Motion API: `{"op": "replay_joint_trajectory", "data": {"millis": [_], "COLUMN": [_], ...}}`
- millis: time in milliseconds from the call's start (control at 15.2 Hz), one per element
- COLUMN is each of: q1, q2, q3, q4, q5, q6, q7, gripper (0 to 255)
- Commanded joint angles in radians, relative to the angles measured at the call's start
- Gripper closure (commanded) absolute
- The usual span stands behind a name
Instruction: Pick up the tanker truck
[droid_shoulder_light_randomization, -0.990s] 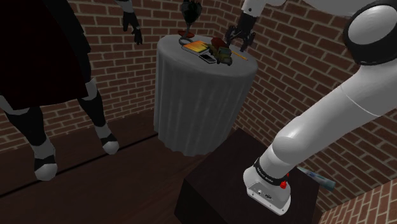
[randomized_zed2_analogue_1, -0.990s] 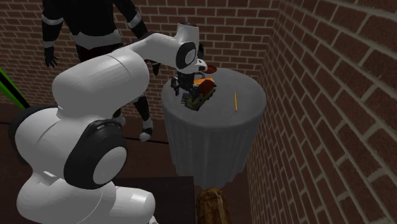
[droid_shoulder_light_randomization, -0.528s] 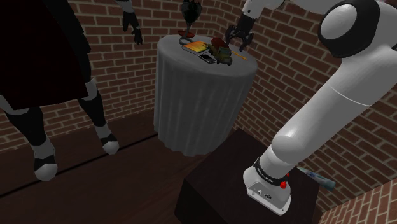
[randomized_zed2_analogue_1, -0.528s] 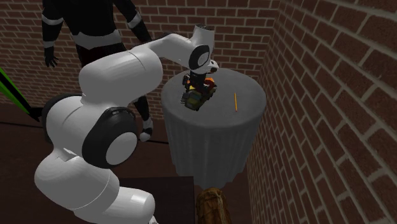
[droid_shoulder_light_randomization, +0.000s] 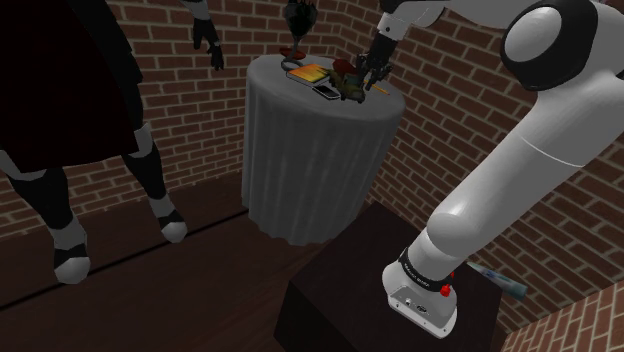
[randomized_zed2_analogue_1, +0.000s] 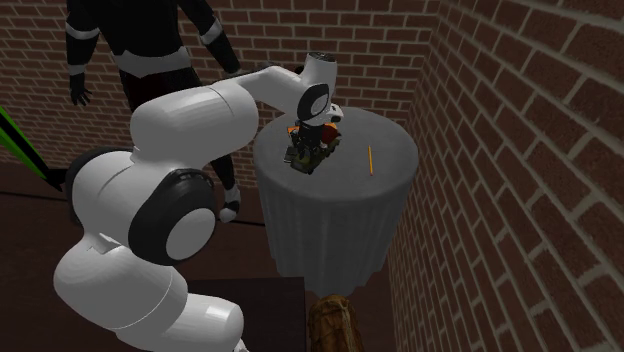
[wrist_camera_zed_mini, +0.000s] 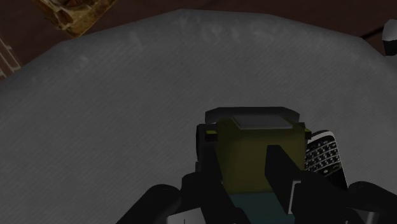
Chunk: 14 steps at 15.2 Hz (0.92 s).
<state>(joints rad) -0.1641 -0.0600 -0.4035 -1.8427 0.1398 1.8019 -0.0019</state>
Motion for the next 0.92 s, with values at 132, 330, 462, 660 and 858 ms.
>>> {"op": "replay_joint_trajectory", "data": {"millis": [132, 330, 462, 660, 858], "q1": [0.000, 0.000, 0.000, 0.000, 0.000], "q2": [0.001, 0.002, -0.001, 0.000, 0.003], "q3": [0.000, 0.000, 0.000, 0.000, -0.001], "q4": [-0.003, -0.001, 0.000, 0.041, 0.084], "q5": [0.000, 0.001, -0.001, -0.002, -0.001], "q6": [0.003, 0.002, 0.000, -0.040, -0.081], "q7": [-0.001, -0.001, 0.001, 0.006, 0.011], "gripper": [255, 255, 255, 255, 255]}}
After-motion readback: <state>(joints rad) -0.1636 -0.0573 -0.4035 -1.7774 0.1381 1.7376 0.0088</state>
